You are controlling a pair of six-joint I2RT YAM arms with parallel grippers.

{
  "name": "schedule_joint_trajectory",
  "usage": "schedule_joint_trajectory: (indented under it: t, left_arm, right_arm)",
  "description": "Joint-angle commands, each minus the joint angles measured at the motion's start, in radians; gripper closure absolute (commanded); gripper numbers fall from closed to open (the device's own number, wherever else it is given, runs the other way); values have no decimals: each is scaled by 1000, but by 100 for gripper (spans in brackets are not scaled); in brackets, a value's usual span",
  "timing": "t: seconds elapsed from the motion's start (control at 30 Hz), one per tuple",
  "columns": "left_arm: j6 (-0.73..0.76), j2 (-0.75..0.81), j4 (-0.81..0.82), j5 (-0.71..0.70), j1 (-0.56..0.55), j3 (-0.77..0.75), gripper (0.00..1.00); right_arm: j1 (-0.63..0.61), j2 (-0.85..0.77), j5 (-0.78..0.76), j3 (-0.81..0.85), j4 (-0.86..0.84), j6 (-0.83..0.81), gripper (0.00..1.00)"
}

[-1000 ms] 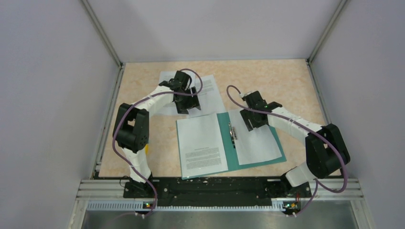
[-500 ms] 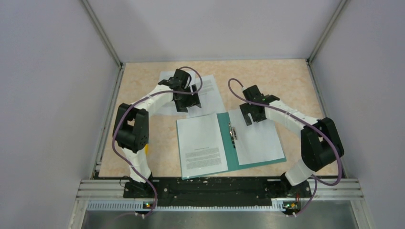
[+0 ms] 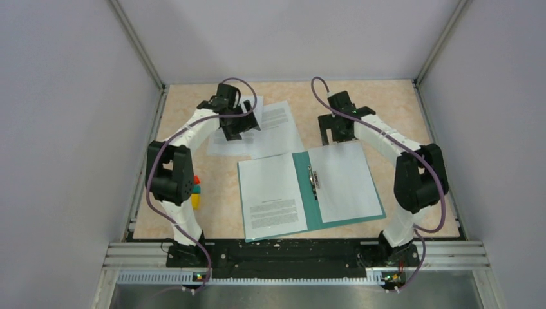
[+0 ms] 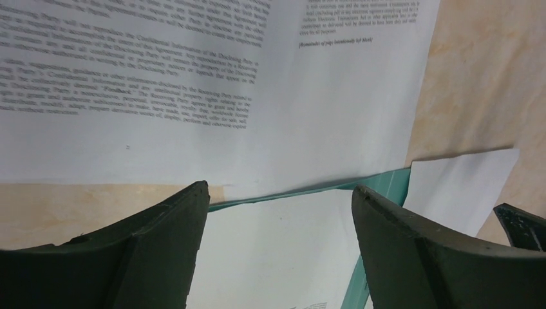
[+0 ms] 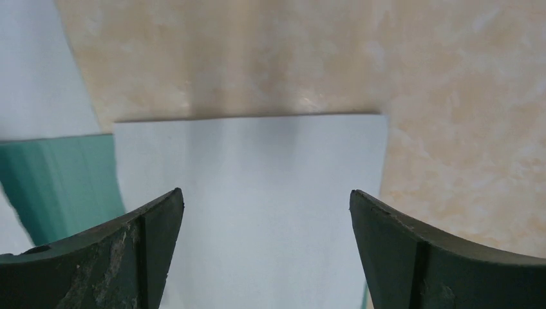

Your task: Put the files into the folder

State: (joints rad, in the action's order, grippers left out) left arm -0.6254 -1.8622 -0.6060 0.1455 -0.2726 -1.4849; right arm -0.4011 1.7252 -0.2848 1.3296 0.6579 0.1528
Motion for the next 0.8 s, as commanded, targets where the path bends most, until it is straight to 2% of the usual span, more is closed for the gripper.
schedule_joint_trajectory:
  t: [0.0,0.23,0.5,0.63,0.77]
  left_arm:
    - [22,74,62,16,88,-32,13]
    - [43,51,72,-64,204,-45,11]
    - [64,-137,73,2,318,-178,6]
    - [72,-214,41,-44,326,-226,5]
    - [80,-273,15,-53,327,-258,4]
  right_arm:
    - [-11,96,211,148,-81,91,1]
    - [-47,355,315,469,-112,147,1]
    - [-40,646,424,768,-88,135,1]
    - [-34,720,489,846,-76,147,1]
    - [-38,724,517,814,-108,174,1]
